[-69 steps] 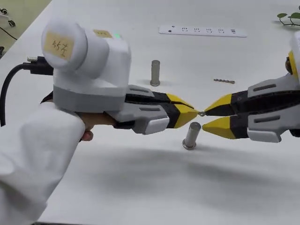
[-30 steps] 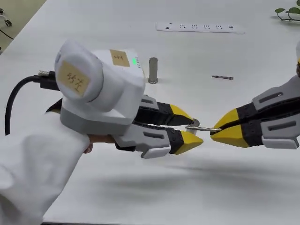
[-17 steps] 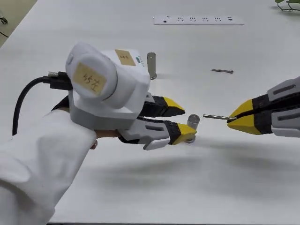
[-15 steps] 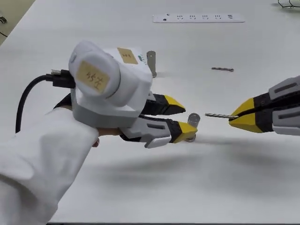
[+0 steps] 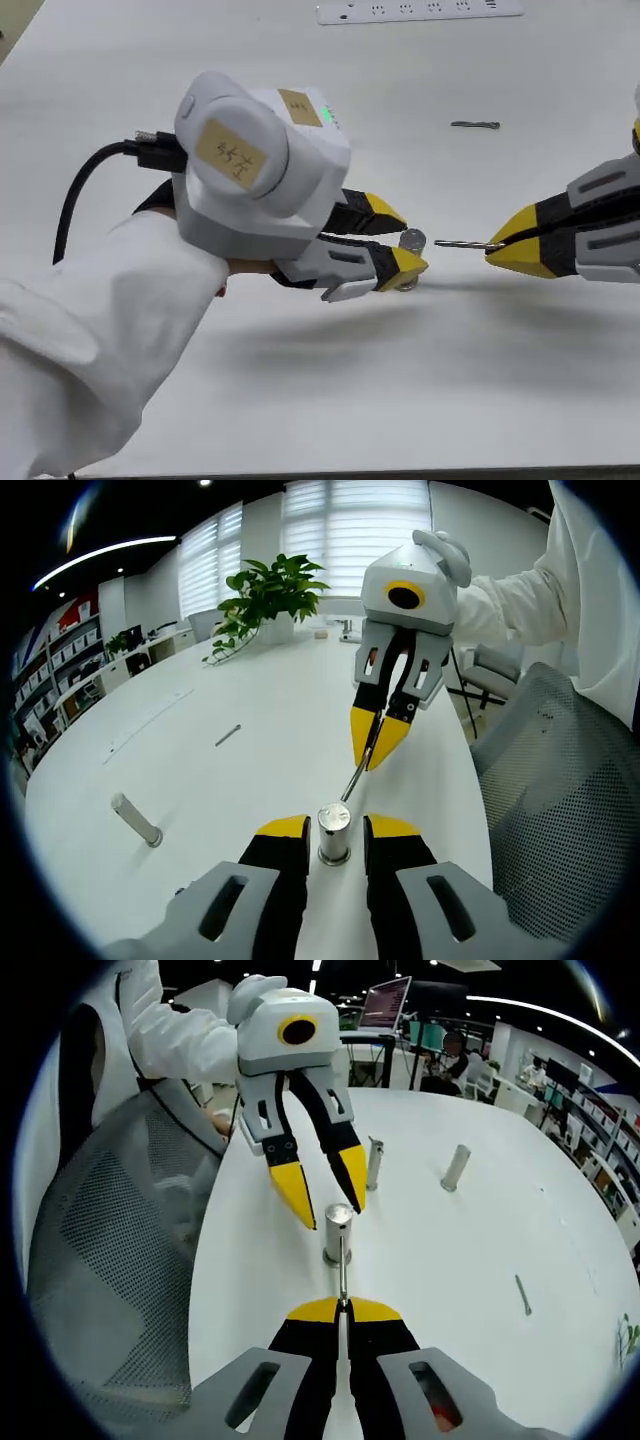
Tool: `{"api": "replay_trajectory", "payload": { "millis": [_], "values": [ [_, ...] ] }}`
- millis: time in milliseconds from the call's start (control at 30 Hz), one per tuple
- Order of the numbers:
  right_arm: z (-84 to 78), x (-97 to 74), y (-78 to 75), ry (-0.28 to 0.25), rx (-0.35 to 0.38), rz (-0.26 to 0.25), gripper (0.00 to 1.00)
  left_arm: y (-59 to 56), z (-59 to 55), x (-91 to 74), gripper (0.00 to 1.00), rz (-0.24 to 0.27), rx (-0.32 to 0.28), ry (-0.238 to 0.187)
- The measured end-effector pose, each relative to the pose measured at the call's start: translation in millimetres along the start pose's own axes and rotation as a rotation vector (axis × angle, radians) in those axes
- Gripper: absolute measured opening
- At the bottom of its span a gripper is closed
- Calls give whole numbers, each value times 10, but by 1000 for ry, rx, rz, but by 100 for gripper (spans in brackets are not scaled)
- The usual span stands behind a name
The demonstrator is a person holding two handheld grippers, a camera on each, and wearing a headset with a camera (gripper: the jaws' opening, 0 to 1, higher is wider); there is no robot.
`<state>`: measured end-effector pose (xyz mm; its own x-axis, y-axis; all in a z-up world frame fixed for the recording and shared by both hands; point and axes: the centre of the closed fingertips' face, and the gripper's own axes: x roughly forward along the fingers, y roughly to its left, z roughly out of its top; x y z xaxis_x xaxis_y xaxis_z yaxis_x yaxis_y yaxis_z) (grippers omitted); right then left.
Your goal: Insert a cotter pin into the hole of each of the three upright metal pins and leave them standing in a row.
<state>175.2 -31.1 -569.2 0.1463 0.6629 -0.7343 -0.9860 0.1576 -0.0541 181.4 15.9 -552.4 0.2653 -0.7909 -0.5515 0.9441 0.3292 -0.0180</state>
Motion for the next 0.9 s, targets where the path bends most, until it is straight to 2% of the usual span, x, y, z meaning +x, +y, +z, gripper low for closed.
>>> {"api": "replay_trajectory", "payload": {
  "millis": [200, 900],
  "values": [
    [16, 15, -6, 2, -15, 8, 0, 16, 18, 13, 10, -3, 7, -5],
    [187, 149, 3, -7, -61, 23, 0, -14, 12, 6, 10, -41, 37, 21]
  ]
}}
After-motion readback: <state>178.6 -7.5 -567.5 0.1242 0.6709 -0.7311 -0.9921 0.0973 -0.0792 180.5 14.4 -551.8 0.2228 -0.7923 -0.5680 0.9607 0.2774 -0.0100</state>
